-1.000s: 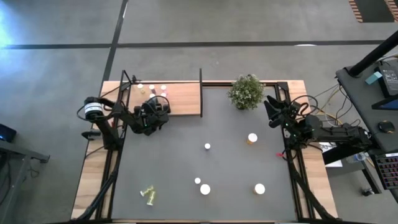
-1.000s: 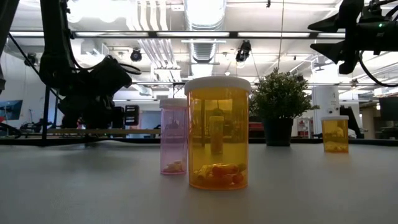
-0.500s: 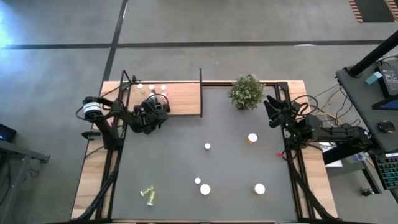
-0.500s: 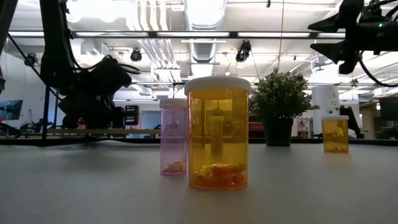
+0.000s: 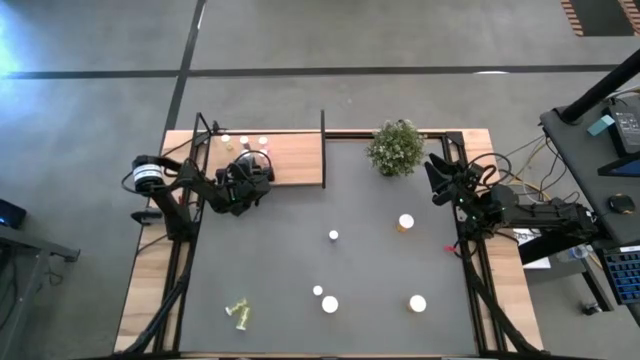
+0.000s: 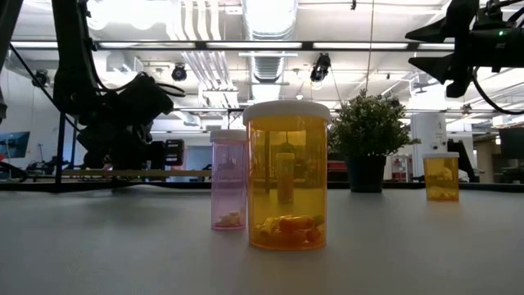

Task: Pick and place medicine bottles onto shelf by color
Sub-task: Put the left blue pill bottle on the shelf aligned with the other blue pill bottle, then put the bottom left orange pill bottle on the shelf

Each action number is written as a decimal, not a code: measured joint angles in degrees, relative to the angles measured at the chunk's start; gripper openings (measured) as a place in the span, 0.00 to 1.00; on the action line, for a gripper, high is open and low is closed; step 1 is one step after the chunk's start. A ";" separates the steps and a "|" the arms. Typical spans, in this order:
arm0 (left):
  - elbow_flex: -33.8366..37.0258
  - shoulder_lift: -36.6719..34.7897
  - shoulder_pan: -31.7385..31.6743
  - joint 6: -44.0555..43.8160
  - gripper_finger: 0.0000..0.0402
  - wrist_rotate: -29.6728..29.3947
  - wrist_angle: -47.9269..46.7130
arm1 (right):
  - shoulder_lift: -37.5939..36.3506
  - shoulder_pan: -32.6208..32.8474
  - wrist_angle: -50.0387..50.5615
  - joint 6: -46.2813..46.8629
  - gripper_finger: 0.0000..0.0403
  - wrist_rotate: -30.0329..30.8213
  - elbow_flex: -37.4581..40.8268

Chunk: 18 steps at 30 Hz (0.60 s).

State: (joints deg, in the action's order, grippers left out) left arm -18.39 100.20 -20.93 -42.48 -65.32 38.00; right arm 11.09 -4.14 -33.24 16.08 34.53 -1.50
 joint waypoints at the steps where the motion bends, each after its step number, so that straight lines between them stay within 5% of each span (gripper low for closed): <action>1: 0.00 0.00 0.00 0.00 0.34 -0.02 0.00 | 0.00 -0.01 -0.01 -0.01 0.65 0.00 0.00; 18: 0.04 -0.87 0.11 -0.11 0.49 -0.41 -0.04 | -0.02 0.00 0.01 -0.01 0.65 -0.01 0.00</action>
State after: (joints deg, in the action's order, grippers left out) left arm -18.35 99.33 -20.82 -42.59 -65.73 37.95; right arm 11.07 -4.14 -33.23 16.06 34.52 -1.50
